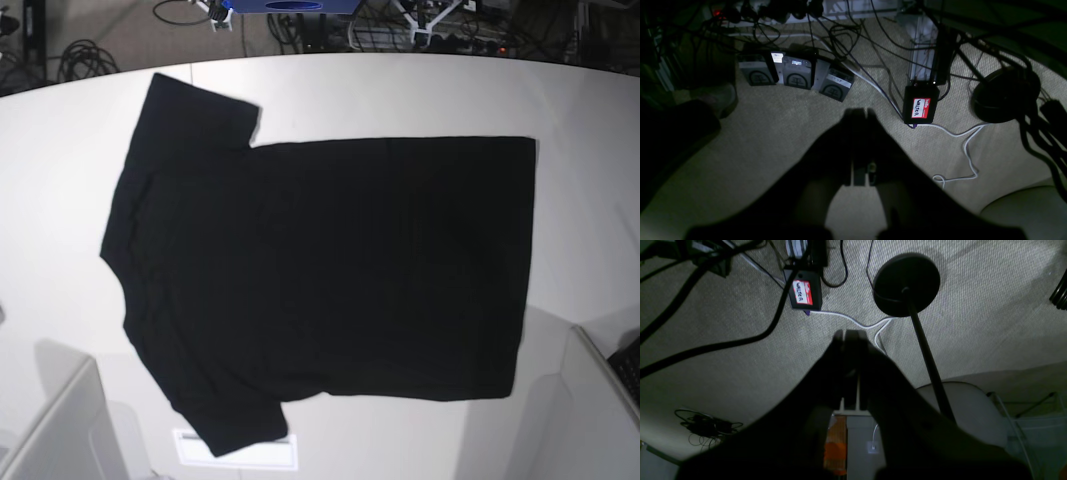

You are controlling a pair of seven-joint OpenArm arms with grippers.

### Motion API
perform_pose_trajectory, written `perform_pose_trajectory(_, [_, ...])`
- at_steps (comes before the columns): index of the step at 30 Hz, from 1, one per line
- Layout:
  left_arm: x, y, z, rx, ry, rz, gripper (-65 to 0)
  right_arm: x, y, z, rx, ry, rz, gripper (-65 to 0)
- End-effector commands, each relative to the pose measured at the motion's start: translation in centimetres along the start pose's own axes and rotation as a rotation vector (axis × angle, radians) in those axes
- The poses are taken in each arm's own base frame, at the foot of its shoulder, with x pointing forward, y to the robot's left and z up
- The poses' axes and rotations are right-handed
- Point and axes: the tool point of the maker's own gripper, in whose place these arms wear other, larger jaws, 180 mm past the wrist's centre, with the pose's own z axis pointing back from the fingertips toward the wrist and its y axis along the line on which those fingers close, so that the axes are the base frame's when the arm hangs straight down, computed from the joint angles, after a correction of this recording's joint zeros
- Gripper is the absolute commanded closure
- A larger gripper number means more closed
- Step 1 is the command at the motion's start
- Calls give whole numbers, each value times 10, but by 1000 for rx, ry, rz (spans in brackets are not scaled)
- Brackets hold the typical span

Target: Fold the T-shirt properly

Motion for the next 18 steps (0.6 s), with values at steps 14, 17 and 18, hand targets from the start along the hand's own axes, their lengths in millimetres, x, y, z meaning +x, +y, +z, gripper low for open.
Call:
perform_pose_trajectory(14, [-20, 6, 3, 10, -42, -29, 0, -5, -16, 1, -19, -11, -19, 0])
perform_pose_trajectory(17, [-32, 33, 5, 49, -24, -31, 0, -16, -24, 2, -32, -17, -137, 0])
perform_pose_trajectory(18, [-40, 34, 6, 51, -13, -33, 0, -23, -29, 4, -39, -13, -181, 0])
